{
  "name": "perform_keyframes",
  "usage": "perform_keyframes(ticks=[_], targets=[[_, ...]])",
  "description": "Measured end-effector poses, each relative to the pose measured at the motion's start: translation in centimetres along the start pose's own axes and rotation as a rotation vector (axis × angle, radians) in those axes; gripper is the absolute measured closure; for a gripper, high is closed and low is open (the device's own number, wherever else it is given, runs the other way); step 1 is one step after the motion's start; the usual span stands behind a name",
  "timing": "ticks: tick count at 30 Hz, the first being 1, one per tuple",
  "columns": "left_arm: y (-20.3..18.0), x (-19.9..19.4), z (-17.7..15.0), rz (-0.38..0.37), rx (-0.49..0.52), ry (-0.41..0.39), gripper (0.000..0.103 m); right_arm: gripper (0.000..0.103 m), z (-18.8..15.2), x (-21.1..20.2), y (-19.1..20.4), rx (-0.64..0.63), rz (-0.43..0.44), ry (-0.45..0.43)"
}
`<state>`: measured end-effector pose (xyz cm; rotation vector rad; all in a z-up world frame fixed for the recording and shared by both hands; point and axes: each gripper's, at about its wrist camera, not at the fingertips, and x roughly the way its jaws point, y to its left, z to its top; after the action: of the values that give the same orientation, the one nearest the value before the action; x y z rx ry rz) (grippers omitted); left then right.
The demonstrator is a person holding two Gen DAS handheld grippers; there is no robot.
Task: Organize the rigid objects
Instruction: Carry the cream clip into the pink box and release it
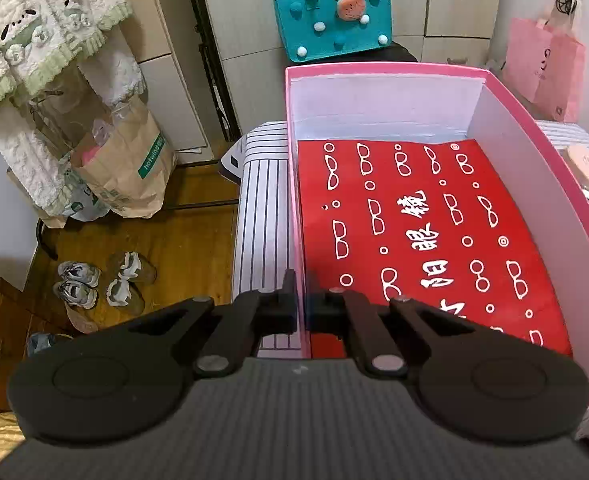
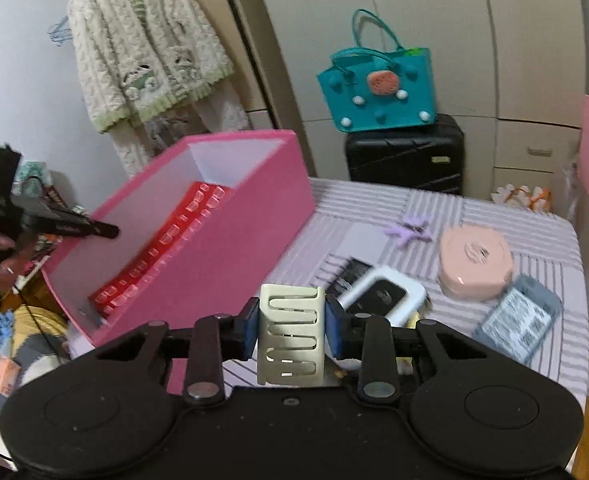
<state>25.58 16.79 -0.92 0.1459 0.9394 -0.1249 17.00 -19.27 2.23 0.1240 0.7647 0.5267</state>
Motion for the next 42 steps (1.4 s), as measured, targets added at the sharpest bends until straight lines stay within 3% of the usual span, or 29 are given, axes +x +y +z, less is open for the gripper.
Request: perform_keyframes(ticks=[8,16,23,29,37,42], targets=[[-1.7,-1.1,-0.5,0.008,0.078,0.019,0.098,0.065,4.7,0.7,4.0,-0.091,0.138,0.033],[-2.5,-1.9,-0.7,-0.011,0.144,0.033,0.097,0.065,8.6,8.3,7.8,-0.103,0.229,0.249],[-2.4,-1.8,-0.3,-0.027,0.164,0.062,0.097,0.065,11.7,18.3,9.1,-0.029,0.23,0.422],[-1.8,-1.3,0.2,-0.032,0.171,0.066,0.097,0.065,13.3,24.0,10.0,-0.045,0.185,0.468],[-1.8,-1.3,0.2,-0.041,0.155,0.07,0.097,0.065,14.4,27.9,10.3,-0.05,0.226,0.493],[-1.7,-1.3,0.5,-0.057,0.144,0.081,0.097,0.064,14.4,28.0,10.9,-0.159,0.144,0.475]])
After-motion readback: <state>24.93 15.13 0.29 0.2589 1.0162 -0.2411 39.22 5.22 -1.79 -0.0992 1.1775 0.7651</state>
